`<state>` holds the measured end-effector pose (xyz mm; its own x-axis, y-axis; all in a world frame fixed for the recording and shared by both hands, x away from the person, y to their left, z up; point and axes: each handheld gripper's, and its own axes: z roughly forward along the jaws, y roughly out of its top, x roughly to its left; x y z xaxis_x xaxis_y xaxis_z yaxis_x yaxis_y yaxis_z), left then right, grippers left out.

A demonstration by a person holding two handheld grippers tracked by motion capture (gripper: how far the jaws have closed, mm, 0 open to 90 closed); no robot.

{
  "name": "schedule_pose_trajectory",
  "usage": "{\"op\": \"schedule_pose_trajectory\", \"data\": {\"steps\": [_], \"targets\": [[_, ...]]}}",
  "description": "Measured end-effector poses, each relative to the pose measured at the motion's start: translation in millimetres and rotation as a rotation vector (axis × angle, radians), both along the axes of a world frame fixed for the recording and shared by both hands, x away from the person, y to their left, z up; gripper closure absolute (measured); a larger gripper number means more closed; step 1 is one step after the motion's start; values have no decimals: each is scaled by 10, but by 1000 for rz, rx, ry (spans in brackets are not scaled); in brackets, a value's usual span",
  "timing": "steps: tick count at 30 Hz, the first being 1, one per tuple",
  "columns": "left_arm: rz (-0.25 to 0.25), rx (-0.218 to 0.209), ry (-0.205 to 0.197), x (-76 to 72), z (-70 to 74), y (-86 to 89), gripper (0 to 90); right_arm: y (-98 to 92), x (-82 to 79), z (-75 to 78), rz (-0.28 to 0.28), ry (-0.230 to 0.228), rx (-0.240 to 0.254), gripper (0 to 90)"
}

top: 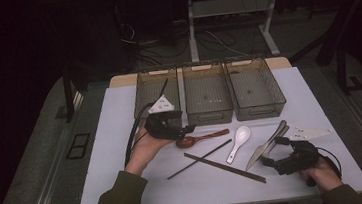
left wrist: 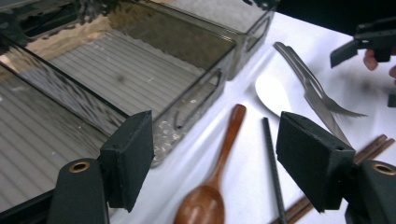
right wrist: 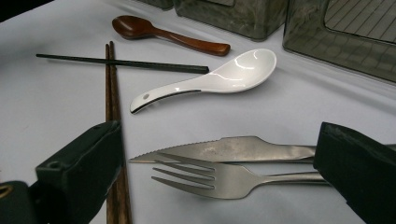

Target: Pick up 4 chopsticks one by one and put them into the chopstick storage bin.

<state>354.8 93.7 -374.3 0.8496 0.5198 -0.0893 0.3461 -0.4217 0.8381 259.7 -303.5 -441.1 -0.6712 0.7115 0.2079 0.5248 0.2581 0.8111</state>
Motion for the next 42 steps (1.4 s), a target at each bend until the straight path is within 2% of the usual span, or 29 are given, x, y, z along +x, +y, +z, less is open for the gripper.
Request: {"op": "schedule_pose_trajectory", "data": {"steps": [5, 9, 14, 20, 23, 28, 36, 42], "targets": [[-15, 10, -3, -94, -72, -67, 270, -6, -2, 4, 2, -1, -1, 16], [-30, 17, 9, -174, -134, -118, 275, -8, 0, 4, 3, 0, -2, 16], [-57, 36, 14, -254, -194, -177, 297, -11, 1, 4, 4, 0, 1, 16], [-78, 40, 22, -344, -268, -247, 338, -11, 3, 1, 4, 0, -3, 16], [-85, 47, 15, -401, -320, -279, 374, -7, 3, 0, 3, 0, -3, 16], [-96, 72, 34, -412, -428, -331, 431, -1, -7, 6, 8, 3, -2, 16], [-106, 81, 67, -433, -566, -418, 571, -1, -4, 9, 15, -4, -1, 16], [-97, 126, 76, -428, -656, -482, 665, 1, -3, 9, 13, 0, -1, 16]]}}
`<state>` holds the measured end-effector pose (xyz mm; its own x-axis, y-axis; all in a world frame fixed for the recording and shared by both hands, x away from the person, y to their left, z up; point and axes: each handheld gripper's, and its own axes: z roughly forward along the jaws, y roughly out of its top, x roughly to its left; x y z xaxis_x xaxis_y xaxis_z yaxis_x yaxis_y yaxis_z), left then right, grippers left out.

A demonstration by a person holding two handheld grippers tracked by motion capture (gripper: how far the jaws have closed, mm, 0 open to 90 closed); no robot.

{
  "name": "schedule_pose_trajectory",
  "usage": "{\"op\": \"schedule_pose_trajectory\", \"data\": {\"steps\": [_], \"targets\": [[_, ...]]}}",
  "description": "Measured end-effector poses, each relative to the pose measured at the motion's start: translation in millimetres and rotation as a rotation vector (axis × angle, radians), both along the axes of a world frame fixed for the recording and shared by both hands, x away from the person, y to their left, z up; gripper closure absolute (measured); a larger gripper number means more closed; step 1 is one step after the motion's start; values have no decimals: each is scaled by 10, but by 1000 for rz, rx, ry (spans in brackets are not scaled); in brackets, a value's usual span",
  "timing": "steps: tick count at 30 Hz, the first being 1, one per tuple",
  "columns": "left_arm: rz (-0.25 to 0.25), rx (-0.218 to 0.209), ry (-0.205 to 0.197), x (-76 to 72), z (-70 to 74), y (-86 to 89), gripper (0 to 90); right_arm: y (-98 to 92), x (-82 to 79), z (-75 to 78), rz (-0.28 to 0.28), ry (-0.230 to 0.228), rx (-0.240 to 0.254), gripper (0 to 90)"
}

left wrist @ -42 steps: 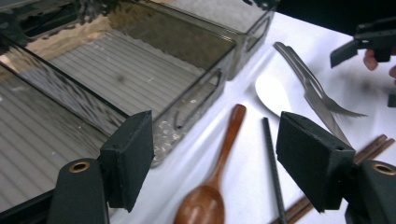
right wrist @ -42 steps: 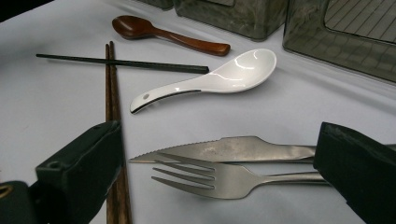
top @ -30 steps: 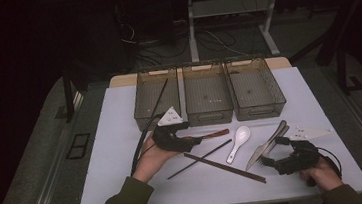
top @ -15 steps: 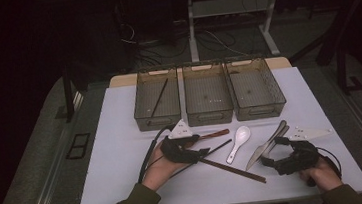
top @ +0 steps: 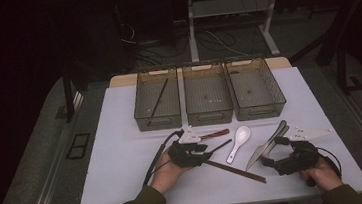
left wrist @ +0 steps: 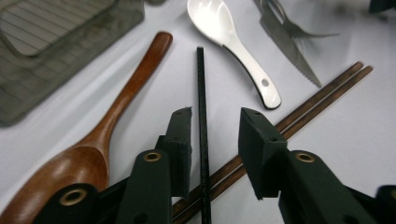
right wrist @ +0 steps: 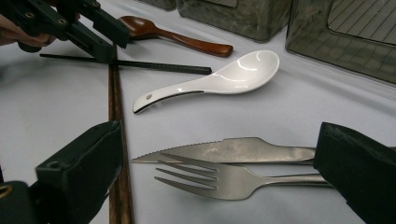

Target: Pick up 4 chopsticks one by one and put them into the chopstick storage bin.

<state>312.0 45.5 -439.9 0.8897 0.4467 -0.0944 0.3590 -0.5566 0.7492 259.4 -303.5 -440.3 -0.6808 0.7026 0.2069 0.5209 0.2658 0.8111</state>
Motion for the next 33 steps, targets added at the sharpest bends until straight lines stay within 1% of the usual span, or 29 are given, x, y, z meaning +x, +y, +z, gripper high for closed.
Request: {"op": "schedule_pose_trajectory", "data": {"steps": [2, 8, 9, 11, 18, 25, 31, 32, 33], "targets": [[3, 9, 13, 8, -21, -13, 687, 1, 0, 0, -1, 0, 0, 16], [12, 42, 1, 34, -64, -31, 738, 4, -1, -2, -2, -3, 3, 16], [13, 43, 7, 38, -68, -28, 744, 3, -1, -2, -2, -3, 2, 16], [16, 42, 6, 46, -75, -30, 751, 3, 0, -1, -2, -1, 2, 16], [6, 48, 11, 56, -90, -38, 773, 0, 1, -1, -2, -1, 1, 16], [4, 54, 19, 55, -105, -49, 836, 0, 0, 0, -3, -2, 2, 16], [2, 68, 29, 61, -88, -55, 846, 0, 0, 0, -2, -4, 1, 16], [-9, 76, 22, 76, -83, -50, 849, 0, 0, 0, -3, -3, 1, 16], [-2, 72, 30, 69, -80, -54, 849, 0, 0, 0, -2, -4, 1, 16]]}}
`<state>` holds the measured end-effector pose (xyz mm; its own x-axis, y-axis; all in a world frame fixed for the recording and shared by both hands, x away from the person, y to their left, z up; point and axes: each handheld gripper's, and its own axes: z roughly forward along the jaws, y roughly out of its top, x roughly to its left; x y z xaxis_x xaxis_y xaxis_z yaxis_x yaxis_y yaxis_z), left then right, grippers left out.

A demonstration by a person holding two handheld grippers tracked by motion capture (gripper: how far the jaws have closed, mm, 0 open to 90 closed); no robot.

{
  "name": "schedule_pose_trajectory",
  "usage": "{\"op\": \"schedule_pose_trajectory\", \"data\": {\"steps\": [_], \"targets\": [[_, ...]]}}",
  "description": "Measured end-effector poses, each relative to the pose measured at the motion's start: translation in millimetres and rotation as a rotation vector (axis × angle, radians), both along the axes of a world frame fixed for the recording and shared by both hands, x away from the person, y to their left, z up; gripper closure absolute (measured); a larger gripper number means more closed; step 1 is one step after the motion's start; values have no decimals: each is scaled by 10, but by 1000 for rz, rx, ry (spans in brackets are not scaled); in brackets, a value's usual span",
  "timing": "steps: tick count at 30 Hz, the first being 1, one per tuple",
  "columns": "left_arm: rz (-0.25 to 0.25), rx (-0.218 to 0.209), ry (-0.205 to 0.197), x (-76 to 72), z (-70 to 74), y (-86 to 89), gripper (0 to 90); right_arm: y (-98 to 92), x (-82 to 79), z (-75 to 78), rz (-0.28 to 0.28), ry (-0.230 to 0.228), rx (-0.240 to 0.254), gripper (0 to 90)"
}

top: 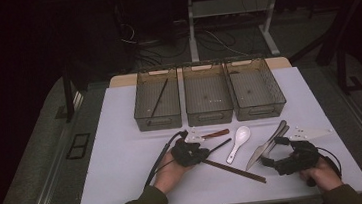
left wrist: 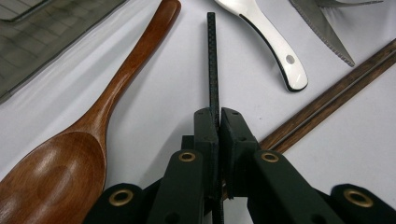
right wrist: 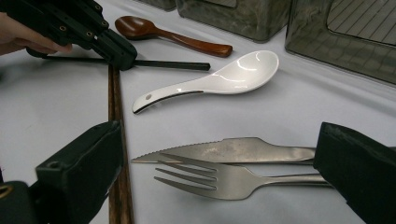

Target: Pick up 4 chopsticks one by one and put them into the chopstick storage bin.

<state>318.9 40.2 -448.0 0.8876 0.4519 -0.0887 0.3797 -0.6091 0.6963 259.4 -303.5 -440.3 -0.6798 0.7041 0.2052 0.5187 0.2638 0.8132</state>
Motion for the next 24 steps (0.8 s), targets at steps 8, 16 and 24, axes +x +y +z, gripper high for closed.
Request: {"op": "schedule_pose_trajectory", "data": {"steps": [8, 16, 24], "targets": [[-18, -5, 15, 7, 67, 12, 850, -1, -1, 1, 1, -1, 0, 16], [-30, -34, 41, -19, 162, 40, 850, 0, -1, 1, 0, -1, 2, 15], [-58, -55, 48, -24, 276, 120, 850, 26, -7, 0, -11, -12, 30, 16]]}}
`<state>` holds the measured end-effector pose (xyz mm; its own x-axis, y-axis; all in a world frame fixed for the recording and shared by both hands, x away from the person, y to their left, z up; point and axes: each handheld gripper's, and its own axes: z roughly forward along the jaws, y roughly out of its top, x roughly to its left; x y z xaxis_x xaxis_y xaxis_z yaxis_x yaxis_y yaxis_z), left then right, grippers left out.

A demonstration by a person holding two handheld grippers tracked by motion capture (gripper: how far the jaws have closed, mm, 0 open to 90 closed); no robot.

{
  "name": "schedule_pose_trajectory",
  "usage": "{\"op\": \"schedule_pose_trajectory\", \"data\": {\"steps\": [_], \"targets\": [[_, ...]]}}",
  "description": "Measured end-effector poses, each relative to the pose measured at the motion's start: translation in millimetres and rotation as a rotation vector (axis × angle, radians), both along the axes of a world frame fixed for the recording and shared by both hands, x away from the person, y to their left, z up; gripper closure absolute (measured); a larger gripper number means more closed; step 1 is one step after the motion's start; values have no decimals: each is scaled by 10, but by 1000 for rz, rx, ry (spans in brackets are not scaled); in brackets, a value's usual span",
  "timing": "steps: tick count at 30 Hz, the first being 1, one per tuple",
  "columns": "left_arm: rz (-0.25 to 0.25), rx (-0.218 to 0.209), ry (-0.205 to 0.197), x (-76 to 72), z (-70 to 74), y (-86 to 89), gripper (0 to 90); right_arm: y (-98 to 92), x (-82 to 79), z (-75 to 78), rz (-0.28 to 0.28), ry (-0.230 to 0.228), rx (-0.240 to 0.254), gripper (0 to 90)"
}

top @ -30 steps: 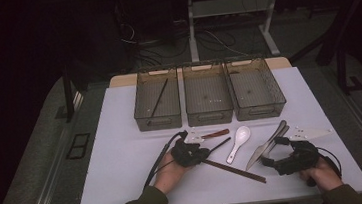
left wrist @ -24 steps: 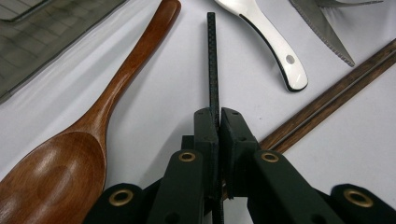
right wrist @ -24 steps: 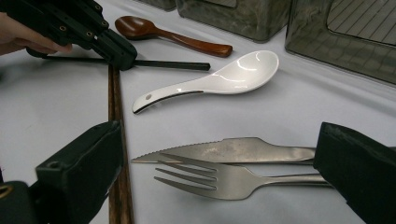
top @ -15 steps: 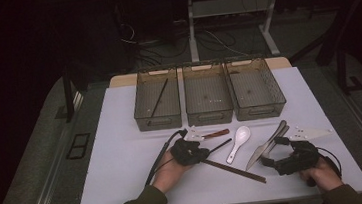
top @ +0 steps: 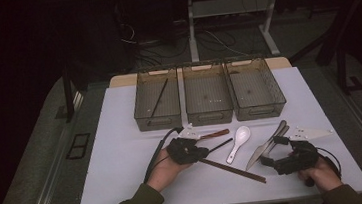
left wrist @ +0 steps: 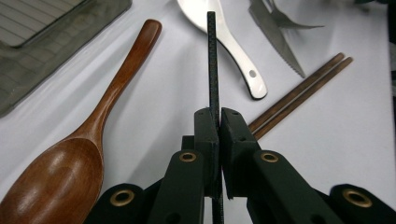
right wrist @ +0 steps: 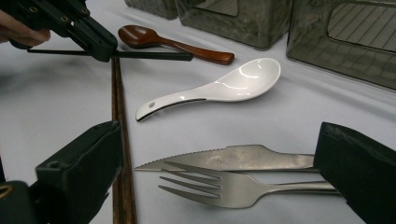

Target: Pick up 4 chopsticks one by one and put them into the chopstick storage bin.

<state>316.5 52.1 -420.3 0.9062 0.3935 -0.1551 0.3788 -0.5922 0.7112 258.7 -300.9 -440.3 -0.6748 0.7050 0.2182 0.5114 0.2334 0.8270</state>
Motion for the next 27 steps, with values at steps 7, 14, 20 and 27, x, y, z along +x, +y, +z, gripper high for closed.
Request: {"op": "schedule_pose_trajectory", "data": {"steps": [7, 14, 20, 27], "targets": [[-3, -13, -3, 22, 64, 84, 850, 46, 11, -17, 19, 2, -24, 16], [9, -21, -12, 40, 136, 165, 850, 44, 12, -18, 22, 0, -37, 16], [29, -27, -23, 60, 189, 244, 850, 41, 11, -18, 23, -1, -39, 16], [63, -39, -40, 103, 259, 368, 850, 39, 11, -18, 24, 1, -39, 16]]}}
